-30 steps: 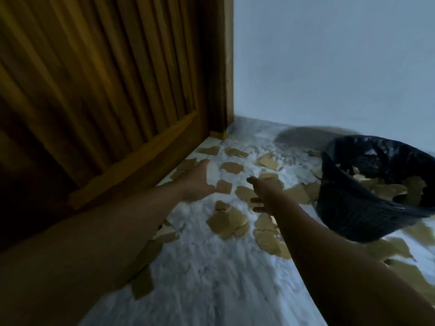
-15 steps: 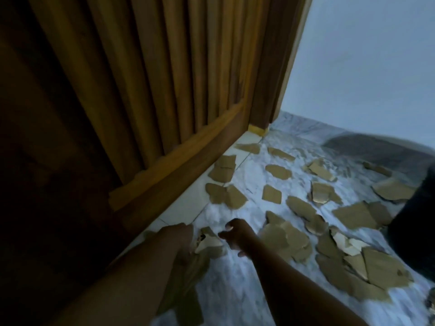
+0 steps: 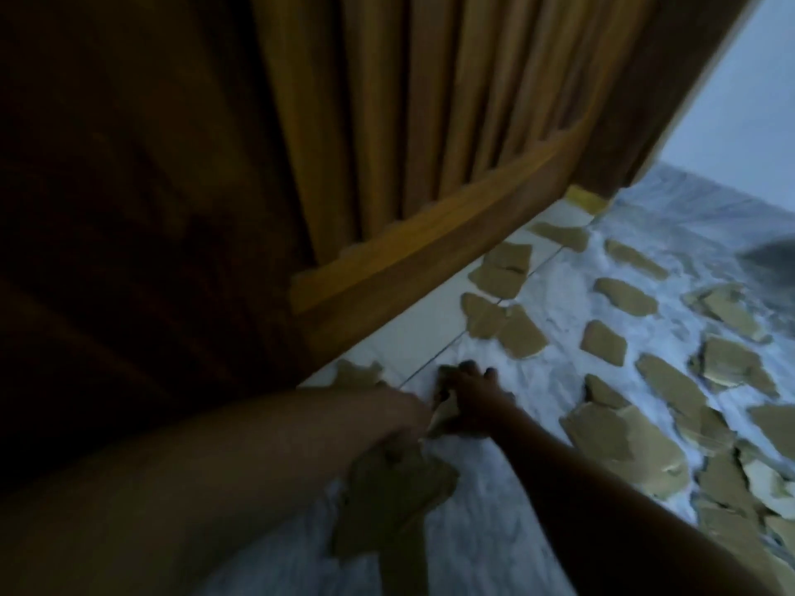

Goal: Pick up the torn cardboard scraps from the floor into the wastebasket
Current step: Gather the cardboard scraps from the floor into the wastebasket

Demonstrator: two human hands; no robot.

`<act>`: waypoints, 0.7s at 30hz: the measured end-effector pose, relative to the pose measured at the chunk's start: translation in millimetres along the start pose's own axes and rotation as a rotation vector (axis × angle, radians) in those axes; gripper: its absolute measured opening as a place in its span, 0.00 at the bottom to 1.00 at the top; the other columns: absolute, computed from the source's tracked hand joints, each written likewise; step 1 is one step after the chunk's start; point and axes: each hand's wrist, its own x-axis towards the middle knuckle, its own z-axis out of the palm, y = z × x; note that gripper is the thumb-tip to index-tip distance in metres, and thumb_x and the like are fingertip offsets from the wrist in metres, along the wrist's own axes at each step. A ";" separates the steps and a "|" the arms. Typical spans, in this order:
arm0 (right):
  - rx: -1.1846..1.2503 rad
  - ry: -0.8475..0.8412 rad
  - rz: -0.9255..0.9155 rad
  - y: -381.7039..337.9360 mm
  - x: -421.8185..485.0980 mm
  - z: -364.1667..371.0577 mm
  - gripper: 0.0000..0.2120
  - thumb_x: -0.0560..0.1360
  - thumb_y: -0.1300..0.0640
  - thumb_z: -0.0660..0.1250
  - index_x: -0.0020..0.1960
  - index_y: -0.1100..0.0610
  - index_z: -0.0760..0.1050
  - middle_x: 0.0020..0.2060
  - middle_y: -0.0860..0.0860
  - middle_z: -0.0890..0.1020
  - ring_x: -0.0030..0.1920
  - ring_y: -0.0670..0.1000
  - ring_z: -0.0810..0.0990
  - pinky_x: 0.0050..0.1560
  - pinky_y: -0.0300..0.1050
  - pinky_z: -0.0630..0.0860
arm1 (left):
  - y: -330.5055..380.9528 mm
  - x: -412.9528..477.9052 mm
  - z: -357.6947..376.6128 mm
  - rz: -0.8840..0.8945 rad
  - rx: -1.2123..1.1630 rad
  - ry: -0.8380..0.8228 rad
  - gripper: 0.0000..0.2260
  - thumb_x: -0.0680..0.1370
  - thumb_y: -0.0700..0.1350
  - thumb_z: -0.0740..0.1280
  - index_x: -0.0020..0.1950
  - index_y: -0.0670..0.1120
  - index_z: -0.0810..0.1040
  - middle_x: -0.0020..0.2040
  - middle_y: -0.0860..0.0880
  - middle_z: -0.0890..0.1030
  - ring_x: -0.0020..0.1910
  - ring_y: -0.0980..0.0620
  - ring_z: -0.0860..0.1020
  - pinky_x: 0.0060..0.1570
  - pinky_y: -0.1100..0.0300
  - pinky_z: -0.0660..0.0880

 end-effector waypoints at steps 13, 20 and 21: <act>0.332 -0.502 0.200 2.5 -35.3 -10.8 0.26 0.76 0.54 0.71 0.71 0.55 0.68 0.63 0.54 0.72 0.65 0.57 0.73 0.63 0.51 0.75 | -47.4 -65.5 -0.9 -0.351 -0.702 0.187 0.28 0.84 0.53 0.56 0.79 0.41 0.53 0.76 0.39 0.62 0.70 0.39 0.68 0.67 0.49 0.69; 0.095 -0.390 0.149 -32.6 -80.8 57.3 0.39 0.71 0.30 0.64 0.73 0.52 0.64 0.68 0.55 0.65 0.68 0.58 0.66 0.63 0.53 0.69 | -6.1 -33.5 89.6 -0.631 -0.977 0.237 0.29 0.82 0.57 0.57 0.77 0.41 0.58 0.74 0.40 0.62 0.72 0.40 0.63 0.71 0.49 0.64; 0.140 -0.295 0.187 -39.8 -87.2 71.9 0.39 0.69 0.30 0.65 0.71 0.52 0.64 0.67 0.54 0.65 0.68 0.58 0.64 0.65 0.58 0.67 | -6.5 -32.2 95.3 -0.662 -1.016 0.267 0.29 0.81 0.57 0.58 0.76 0.41 0.59 0.73 0.40 0.62 0.72 0.41 0.63 0.70 0.49 0.65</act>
